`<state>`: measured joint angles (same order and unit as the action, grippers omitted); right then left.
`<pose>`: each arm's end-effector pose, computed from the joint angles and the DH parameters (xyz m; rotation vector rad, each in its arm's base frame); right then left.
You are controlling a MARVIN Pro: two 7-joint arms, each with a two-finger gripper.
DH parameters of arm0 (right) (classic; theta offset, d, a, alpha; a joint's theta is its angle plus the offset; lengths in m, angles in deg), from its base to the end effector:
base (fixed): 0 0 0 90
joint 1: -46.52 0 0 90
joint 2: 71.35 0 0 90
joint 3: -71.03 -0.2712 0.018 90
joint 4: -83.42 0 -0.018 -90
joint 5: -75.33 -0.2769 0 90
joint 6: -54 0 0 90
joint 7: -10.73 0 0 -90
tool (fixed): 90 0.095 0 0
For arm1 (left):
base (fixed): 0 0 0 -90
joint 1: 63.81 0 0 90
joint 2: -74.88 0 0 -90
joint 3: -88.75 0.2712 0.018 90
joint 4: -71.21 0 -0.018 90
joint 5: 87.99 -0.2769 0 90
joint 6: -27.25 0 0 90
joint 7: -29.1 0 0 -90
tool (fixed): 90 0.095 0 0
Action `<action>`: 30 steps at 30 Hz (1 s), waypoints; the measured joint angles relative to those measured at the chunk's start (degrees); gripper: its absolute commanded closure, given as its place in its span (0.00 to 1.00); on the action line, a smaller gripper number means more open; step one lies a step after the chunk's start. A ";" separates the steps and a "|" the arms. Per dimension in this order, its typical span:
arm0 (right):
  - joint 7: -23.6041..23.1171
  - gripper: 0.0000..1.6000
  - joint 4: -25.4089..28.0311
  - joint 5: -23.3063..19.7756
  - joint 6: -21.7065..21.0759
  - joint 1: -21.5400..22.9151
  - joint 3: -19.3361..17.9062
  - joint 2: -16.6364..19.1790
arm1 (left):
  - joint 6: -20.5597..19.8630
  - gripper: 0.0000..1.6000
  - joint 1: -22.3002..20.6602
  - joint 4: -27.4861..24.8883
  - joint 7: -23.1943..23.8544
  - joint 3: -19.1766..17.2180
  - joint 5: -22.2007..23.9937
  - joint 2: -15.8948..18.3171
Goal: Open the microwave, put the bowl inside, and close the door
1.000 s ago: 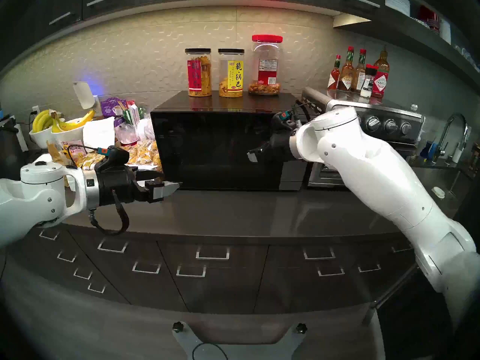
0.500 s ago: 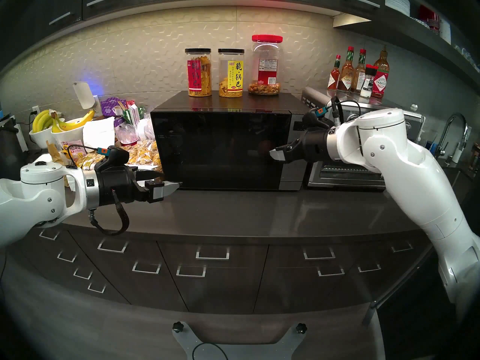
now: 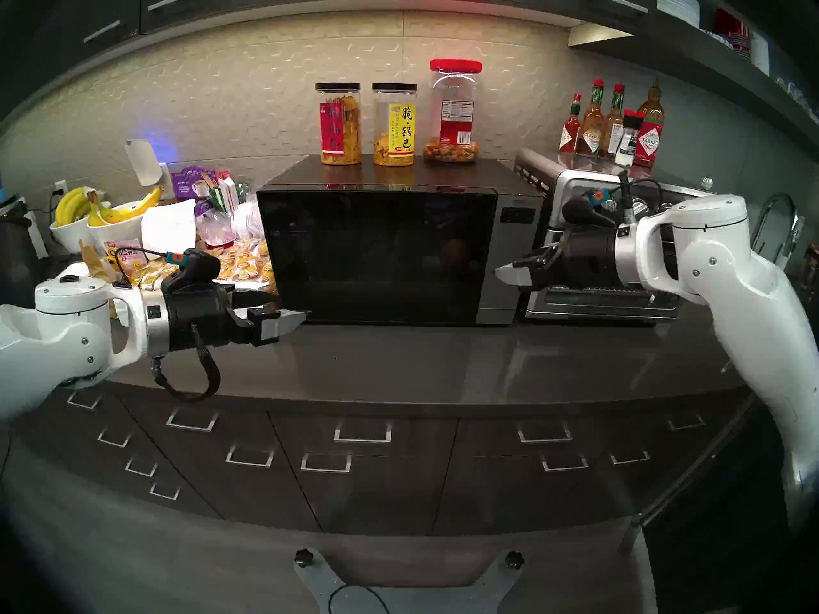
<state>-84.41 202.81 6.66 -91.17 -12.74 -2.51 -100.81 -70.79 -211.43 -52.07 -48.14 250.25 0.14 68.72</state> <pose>0.3586 -0.0429 -0.0347 -2.3097 -0.8745 -1.4013 0.3045 0.0999 -0.0863 2.1396 -0.6613 1.4182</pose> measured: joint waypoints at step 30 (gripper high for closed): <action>-16.53 0.00 -2.71 6.44 19.16 -22.91 -14.01 12.42 | -0.02 0.00 -0.75 0.00 0.01 0.68 -0.04 0.00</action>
<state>-100.94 200.10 13.10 -72.01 -35.65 -16.53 -88.40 -70.81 -212.19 -52.07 -48.13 250.93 0.09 68.72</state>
